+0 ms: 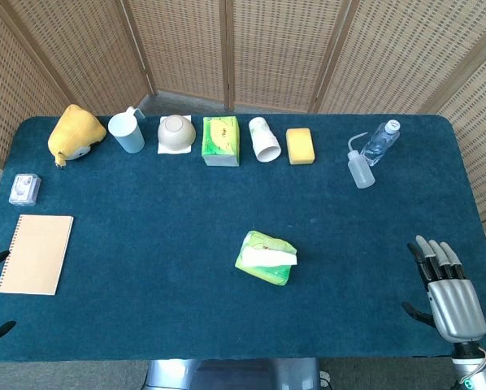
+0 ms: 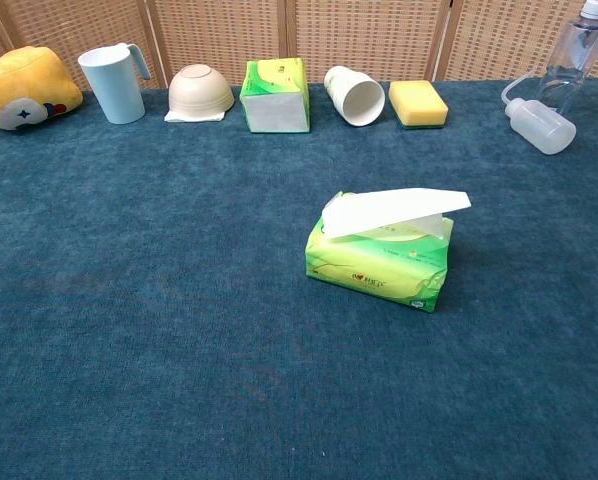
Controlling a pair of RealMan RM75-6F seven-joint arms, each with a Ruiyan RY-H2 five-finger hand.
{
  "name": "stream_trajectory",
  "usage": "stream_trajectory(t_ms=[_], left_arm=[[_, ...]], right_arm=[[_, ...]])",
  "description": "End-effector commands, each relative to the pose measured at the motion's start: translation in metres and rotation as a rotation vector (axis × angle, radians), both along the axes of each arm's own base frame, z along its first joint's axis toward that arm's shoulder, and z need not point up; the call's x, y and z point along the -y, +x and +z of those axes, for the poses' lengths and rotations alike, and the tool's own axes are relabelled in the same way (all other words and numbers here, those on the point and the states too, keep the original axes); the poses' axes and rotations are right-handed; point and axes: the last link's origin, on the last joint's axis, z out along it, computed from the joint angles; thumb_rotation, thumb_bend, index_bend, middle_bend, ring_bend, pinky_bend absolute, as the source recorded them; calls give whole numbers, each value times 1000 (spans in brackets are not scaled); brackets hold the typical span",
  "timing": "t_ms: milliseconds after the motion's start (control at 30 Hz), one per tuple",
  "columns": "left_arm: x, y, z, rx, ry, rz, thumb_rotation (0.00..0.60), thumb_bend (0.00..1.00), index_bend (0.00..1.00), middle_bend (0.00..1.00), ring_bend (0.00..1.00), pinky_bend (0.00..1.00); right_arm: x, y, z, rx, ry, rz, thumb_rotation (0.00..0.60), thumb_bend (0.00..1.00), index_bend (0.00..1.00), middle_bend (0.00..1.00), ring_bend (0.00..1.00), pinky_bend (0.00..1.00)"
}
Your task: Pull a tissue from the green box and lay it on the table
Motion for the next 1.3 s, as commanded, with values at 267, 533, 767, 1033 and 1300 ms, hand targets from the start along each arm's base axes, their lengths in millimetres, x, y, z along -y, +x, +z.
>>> stream_trajectory(t_ms=[267,533,767,1033,1300], left_arm=[[0,0,0,0,2,4,600,0,0,0,0,12],[-4,-1,-3,-2,-10,18,600,0,0,0,0,12],[-5,-4,0,6,-3,30,600,0,0,0,0,12],[-7,-6,2,13,3,39,600,0,0,0,0,12],[-9,-9,5,21,10,50,600,0,0,0,0,12]], right_arm=[[9,24,-19,116,60,115,600,0,0,2,0,93],[42,80,-64,171,253,256,600,0,0,30,33,183],[68,123,-106,180,338,318,600,0,0,90,89,237],[92,142,-135,135,367,311,600,73,0,113,102,254],[112,144,-148,107,349,282,600,184,102,200,179,324]])
